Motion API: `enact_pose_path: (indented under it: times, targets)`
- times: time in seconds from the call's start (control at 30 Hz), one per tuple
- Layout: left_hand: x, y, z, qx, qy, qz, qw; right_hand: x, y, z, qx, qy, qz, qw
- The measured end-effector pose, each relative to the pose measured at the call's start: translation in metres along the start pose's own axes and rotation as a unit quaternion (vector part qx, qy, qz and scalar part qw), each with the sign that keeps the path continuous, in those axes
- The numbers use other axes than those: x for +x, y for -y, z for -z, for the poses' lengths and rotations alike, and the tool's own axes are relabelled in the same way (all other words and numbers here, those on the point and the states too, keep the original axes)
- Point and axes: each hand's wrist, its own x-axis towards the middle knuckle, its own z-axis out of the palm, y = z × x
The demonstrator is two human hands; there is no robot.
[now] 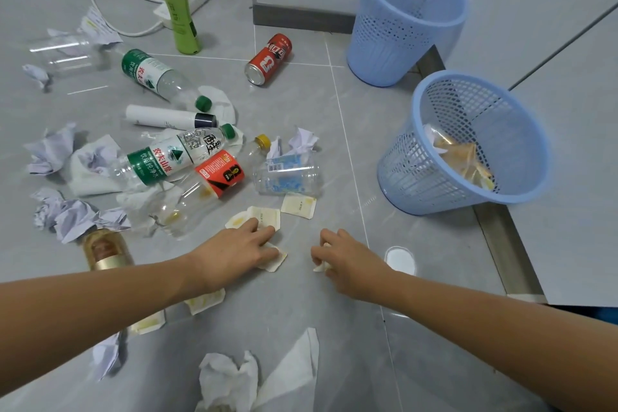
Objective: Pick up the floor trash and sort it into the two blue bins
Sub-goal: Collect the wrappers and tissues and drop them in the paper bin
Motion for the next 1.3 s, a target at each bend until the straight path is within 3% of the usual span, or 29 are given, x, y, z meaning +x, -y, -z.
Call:
enact_pose_path:
  times: [0.17,0.33,0.5,0.63,0.9,1.0,1.1,1.2,1.3]
  targets:
    - [-0.001,0.010,0.001,-0.018,-0.018,-0.009,1.000,-0.006,0.007,0.025,0.057,-0.042,-0.004,0.997]
    - [0.002,0.010,0.030,-0.069,-0.101,-0.017,0.992,-0.037,0.016,0.116,0.077,-0.081,0.007,0.994]
    - [0.018,0.003,0.090,-0.144,-0.174,-0.016,0.974,-0.077,-0.014,0.210,0.078,-0.220,-0.050,0.971]
    - [0.048,-0.010,0.156,-0.179,-0.243,-0.028,0.953,-0.087,-0.072,0.248,0.064,-0.310,-0.154,0.936]
    - [0.182,-0.052,0.269,-0.223,-0.344,-0.059,0.910,-0.083,-0.150,0.249,0.089,-0.264,-0.268,0.922]
    - [0.240,-0.065,0.276,-0.206,-0.336,-0.047,0.918,-0.086,-0.162,0.245,0.107,-0.239,-0.282,0.923]
    - [0.278,-0.073,0.267,-0.191,-0.281,-0.003,0.940,-0.089,-0.167,0.244,0.112,-0.231,-0.278,0.926]
    - [0.291,-0.076,0.257,-0.133,-0.232,0.031,0.963,-0.092,-0.169,0.242,0.105,-0.199,-0.293,0.929]
    - [0.268,-0.071,0.258,-0.108,-0.242,0.034,0.964,-0.100,-0.168,0.243,0.089,-0.188,-0.307,0.929]
